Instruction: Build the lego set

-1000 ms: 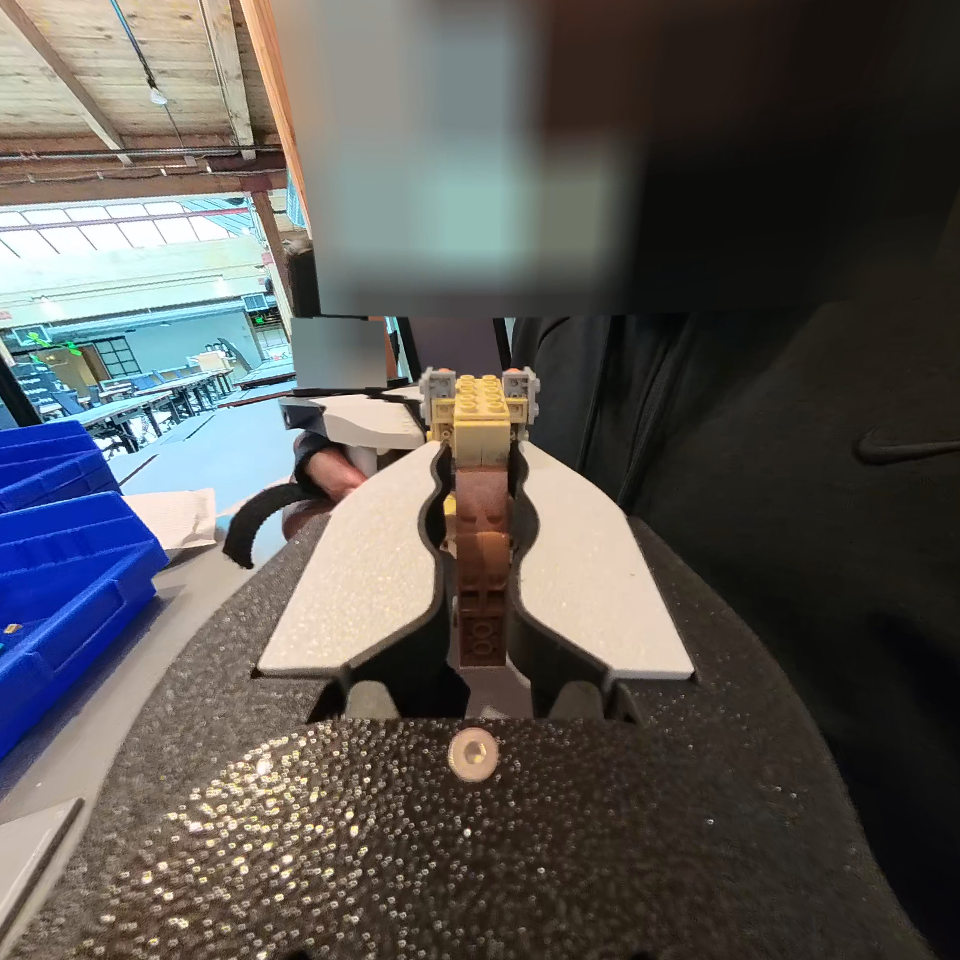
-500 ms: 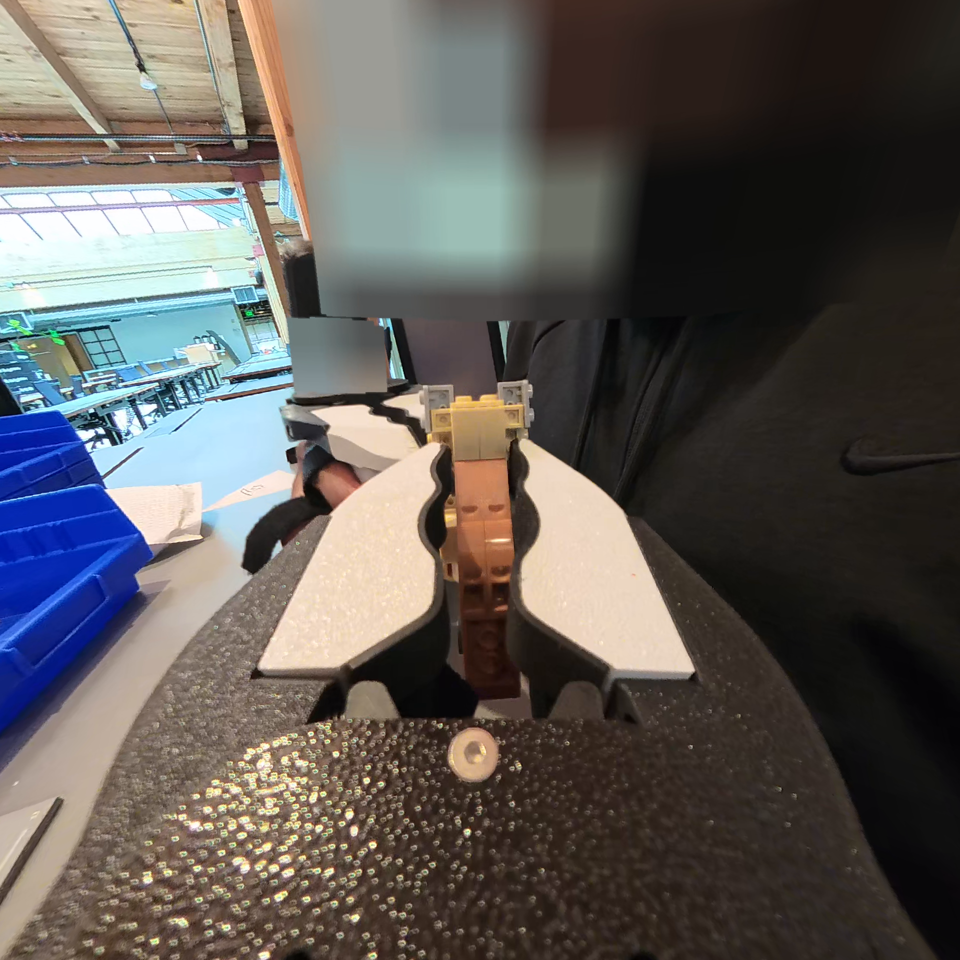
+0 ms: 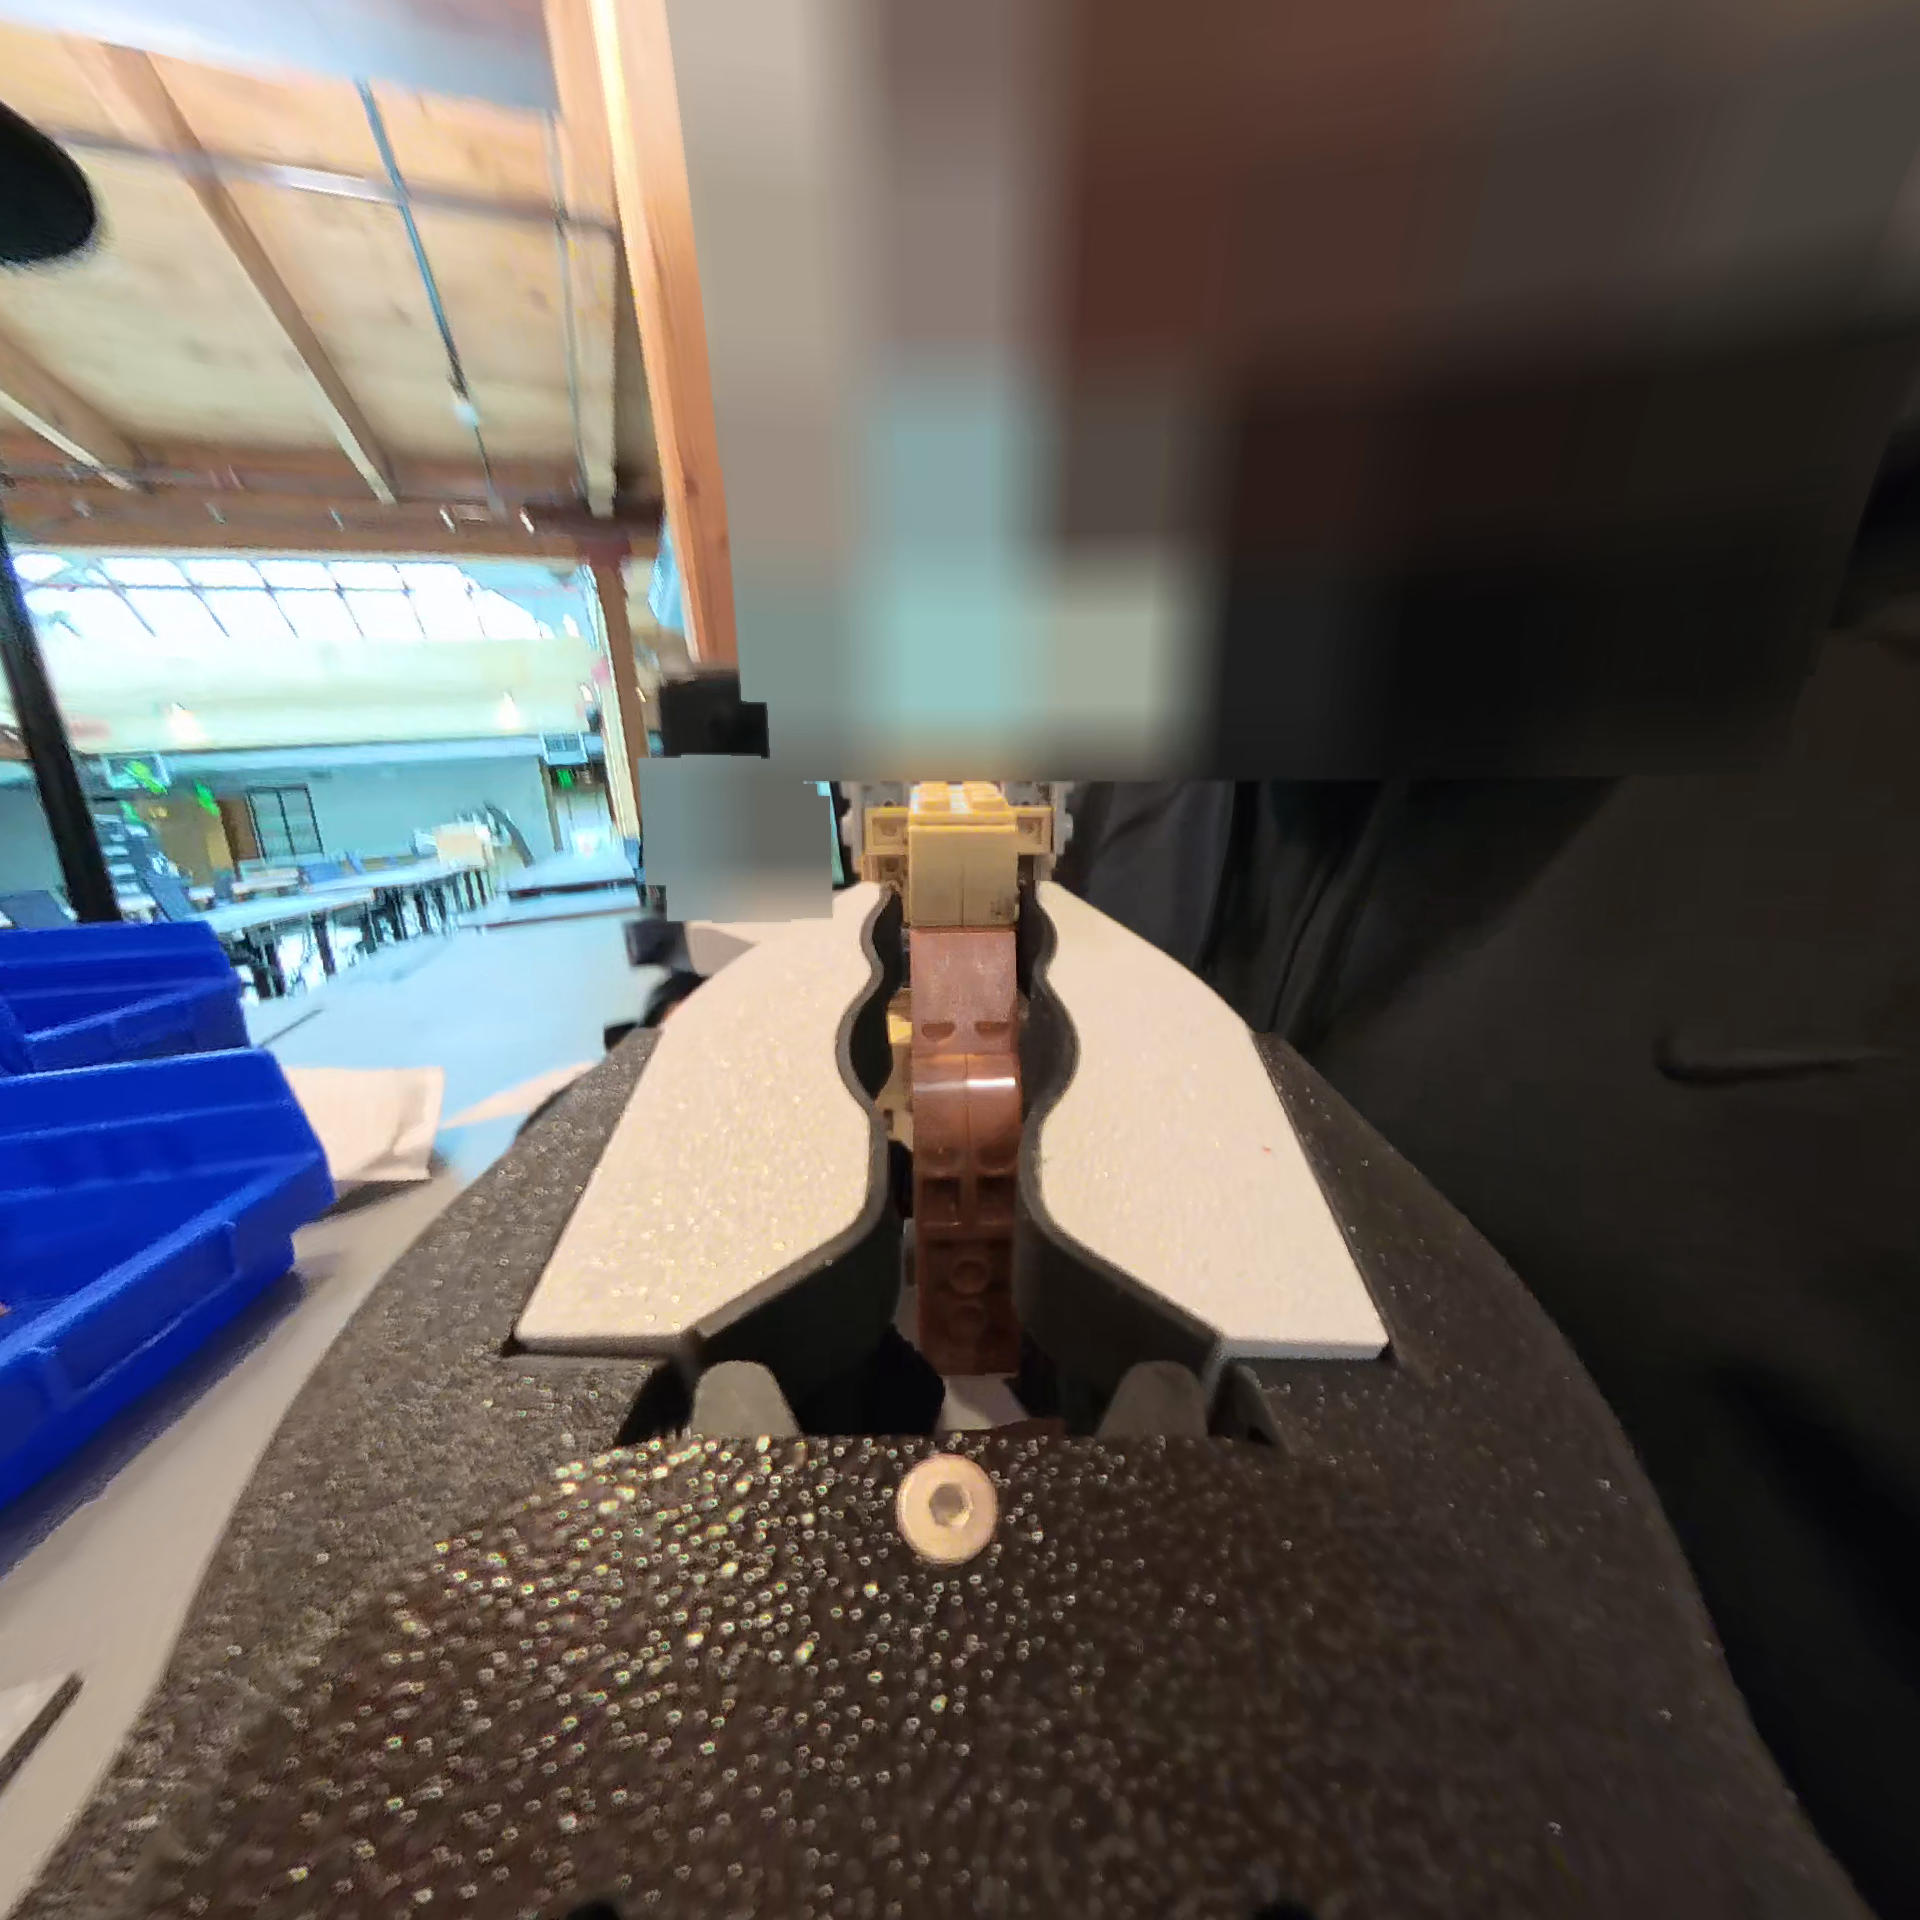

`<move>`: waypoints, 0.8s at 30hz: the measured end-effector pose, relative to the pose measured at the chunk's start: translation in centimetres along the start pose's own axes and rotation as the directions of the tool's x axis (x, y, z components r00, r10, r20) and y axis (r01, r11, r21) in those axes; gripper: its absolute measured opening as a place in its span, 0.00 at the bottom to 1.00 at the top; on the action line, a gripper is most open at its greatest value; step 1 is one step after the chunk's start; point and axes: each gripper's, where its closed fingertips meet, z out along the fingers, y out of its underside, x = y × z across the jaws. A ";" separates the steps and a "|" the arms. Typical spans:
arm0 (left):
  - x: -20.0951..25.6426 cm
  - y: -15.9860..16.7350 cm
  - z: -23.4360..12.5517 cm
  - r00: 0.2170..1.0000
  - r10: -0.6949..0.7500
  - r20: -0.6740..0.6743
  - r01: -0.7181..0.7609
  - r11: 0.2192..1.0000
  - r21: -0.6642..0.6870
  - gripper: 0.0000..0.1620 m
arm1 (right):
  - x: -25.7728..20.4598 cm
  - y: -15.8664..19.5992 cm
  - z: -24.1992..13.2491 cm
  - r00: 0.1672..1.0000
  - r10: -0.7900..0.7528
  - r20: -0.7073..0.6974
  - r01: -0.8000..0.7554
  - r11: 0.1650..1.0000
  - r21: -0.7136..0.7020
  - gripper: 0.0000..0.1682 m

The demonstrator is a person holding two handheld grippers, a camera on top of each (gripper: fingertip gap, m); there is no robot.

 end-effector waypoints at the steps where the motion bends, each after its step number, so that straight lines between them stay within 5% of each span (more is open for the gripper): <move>1: -0.2 -0.3 -0.2 1.000 -0.007 0.010 0.007 1.000 0.014 0.13 | 0.1 -0.1 0.0 1.000 0.012 0.000 -0.012 1.000 0.014 0.03; 24: -0.2 0.3 0.5 0.999 -0.037 -0.029 0.036 0.999 -0.016 0.13 | -0.2 0.3 0.6 0.998 0.058 0.027 -0.059 0.998 0.017 0.02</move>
